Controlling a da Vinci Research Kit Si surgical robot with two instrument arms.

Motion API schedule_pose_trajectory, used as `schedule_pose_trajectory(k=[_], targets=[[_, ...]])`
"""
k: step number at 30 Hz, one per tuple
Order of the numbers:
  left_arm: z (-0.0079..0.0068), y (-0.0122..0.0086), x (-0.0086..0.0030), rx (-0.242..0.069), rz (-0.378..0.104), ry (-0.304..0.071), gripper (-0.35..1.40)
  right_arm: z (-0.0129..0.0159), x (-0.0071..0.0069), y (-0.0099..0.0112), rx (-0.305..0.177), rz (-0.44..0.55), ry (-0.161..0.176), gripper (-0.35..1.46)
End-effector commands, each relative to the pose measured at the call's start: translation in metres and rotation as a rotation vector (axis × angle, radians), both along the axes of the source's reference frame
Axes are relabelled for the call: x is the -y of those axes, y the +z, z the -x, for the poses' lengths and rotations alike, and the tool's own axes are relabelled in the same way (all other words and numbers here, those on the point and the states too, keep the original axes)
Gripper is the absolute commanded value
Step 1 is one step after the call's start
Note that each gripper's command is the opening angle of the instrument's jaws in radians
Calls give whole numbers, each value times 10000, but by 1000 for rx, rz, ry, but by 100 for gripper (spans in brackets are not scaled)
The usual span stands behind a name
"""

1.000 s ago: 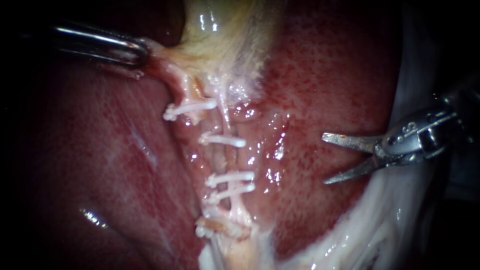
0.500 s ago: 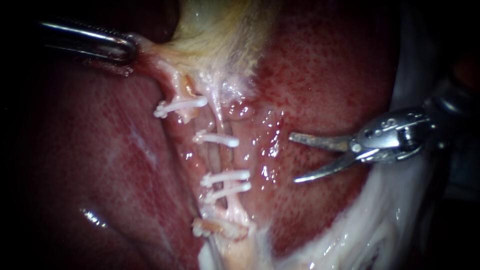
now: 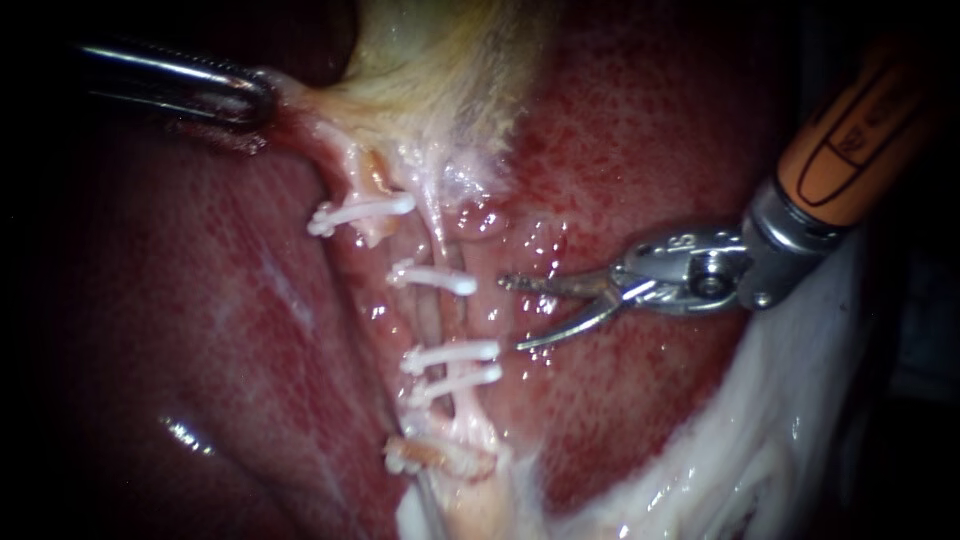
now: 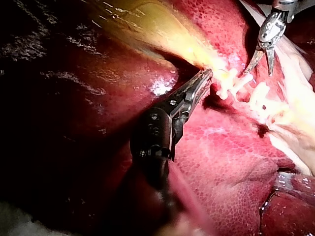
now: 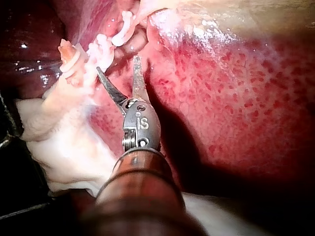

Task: Go to the cutting position right tube

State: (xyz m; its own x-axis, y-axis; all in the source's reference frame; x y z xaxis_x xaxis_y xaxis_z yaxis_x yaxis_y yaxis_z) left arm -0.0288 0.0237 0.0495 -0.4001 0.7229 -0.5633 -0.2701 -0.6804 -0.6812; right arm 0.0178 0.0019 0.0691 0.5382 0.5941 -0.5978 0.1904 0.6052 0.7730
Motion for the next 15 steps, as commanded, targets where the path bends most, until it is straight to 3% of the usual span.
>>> schedule_pose_trajectory(k=[1,6,15], targets=[[0,0,0,0,0,0,-35,2,2,7,-1,-1,-10,142],[0,0,0,0,0,0,-35,3,8,29,-25,4,-31,142],[0,0,0,0,0,0,-35,-2,2,36,-86,-34,-21,142]])
